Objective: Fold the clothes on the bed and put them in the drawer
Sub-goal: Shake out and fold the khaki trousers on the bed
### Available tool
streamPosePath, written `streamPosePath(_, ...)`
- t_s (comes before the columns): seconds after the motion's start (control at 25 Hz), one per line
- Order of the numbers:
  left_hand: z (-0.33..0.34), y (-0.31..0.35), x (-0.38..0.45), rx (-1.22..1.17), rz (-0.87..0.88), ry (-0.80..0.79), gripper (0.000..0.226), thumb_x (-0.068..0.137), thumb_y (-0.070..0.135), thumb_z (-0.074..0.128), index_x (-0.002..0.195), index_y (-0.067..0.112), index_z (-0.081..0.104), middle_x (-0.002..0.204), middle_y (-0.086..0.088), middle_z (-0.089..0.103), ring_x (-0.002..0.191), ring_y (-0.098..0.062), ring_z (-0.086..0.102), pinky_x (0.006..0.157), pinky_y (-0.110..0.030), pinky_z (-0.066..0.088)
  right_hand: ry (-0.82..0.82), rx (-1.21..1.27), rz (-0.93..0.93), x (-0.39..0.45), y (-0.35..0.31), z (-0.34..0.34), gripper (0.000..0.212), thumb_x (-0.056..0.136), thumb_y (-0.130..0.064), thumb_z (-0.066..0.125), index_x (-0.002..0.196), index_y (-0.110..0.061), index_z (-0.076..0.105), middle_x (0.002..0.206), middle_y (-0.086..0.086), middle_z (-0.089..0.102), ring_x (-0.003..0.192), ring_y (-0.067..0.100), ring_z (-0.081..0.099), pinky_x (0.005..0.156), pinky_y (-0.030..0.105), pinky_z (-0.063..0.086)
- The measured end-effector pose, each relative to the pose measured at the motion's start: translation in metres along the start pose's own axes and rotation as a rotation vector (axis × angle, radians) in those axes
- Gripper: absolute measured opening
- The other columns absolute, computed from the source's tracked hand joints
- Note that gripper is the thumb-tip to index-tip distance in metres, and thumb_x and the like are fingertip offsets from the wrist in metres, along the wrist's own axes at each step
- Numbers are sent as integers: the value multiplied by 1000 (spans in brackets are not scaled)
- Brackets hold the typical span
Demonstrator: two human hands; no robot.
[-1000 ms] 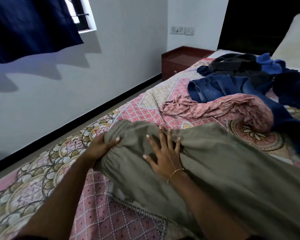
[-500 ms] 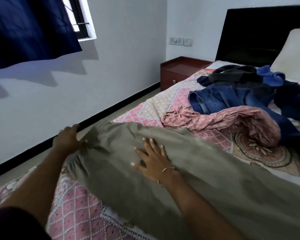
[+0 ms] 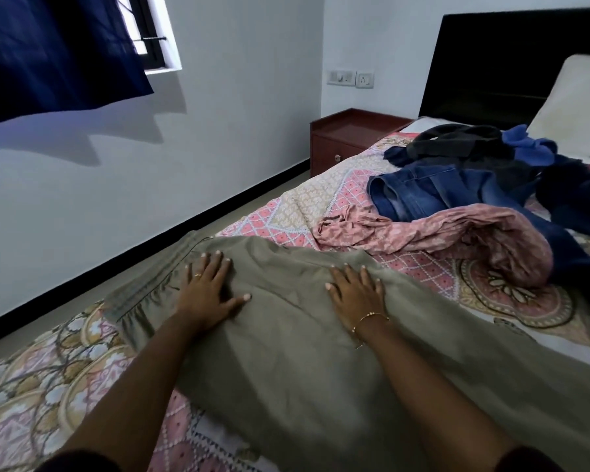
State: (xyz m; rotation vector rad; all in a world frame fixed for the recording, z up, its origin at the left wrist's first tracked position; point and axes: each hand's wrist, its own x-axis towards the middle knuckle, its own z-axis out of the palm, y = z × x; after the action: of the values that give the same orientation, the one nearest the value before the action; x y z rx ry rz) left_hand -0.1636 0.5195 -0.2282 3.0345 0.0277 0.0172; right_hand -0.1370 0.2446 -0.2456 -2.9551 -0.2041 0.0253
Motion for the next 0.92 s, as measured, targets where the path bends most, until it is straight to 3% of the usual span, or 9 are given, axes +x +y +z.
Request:
streamPosePath(0.12, 4, -2, 10, -118, -103, -149, 140, 33, 94, 39, 148, 33, -12, 155, 8, -21, 142, -30, -22, 107, -65, -6, 98, 66, 167, 13, 30, 1, 46, 99, -47, 24, 136, -28, 44, 145, 1, 38, 134, 24, 31, 107, 46, 22)
streamPosePath(0.24, -9, 3, 28, 4, -129, -255, 142, 40, 87, 62, 146, 36, -18, 154, 9, -24, 142, -38, -17, 104, -70, 4, 251, 225, 329, 44, 49, -6, 38, 98, -38, 38, 117, -14, 61, 127, 11, 53, 118, 30, 47, 97, 39, 37)
streamPosePath(0.28, -12, 7, 33, 113, -109, -237, 141, 40, 91, 57, 147, 35, -17, 156, 9, -21, 143, -38, -11, 106, -68, 10, 240, 245, 305, 52, 51, -8, 35, 95, -36, 45, 116, -13, 61, 124, 12, 54, 114, 33, 49, 93, 38, 41)
streamPosePath(0.36, -14, 9, 39, 287, 5, -88, 141, 33, 104, 22, 151, 30, -1, 159, 5, 2, 145, -30, 8, 108, -56, 17, 188, 249, 237, 58, 48, -8, 31, 90, -31, 57, 117, -14, 61, 122, 14, 54, 109, 34, 53, 87, 37, 45)
streamPosePath(0.44, -6, 5, 40, 260, 96, 47, 145, 30, 103, -7, 150, 25, 19, 156, 2, 22, 144, -22, 16, 112, -51, 9, 208, 224, 225, 60, 46, -7, 24, 92, -21, 55, 112, -12, 64, 118, 16, 55, 105, 34, 56, 82, 35, 46)
streamPosePath(0.56, 15, -3, 38, 92, 107, 74, 142, 34, 104, 3, 150, 23, 17, 158, 2, 13, 146, -19, 6, 111, -57, -8, 359, 265, 360, 68, 53, -12, 25, 95, -11, 45, 110, -8, 65, 118, 18, 55, 100, 35, 58, 78, 34, 44)
streamPosePath(0.72, 30, -4, 39, 94, 96, 122, 138, 42, 103, 6, 150, 19, 18, 158, -1, 11, 145, -19, 5, 108, -65, -2, 393, 445, 509, 86, 61, -11, 25, 92, -2, 43, 106, 2, 63, 122, 23, 53, 102, 38, 55, 81, 35, 42)
streamPosePath(0.84, 26, -5, 47, 141, 17, -39, 146, 28, 104, -3, 150, 25, -2, 158, 2, -11, 145, -14, -12, 106, -64, -10, 375, 521, 403, 78, 51, -10, 29, 92, -7, 47, 119, 2, 53, 127, 24, 46, 109, 38, 51, 87, 36, 40)
streamPosePath(0.92, 20, 0, 50, 198, -23, -146, 143, 30, 104, 0, 149, 26, -9, 157, 2, -17, 144, -15, -16, 107, -65, -9, 313, 592, 283, 58, 41, -8, 46, 92, -21, 52, 134, -4, 41, 136, 21, 37, 120, 35, 44, 95, 36, 35)
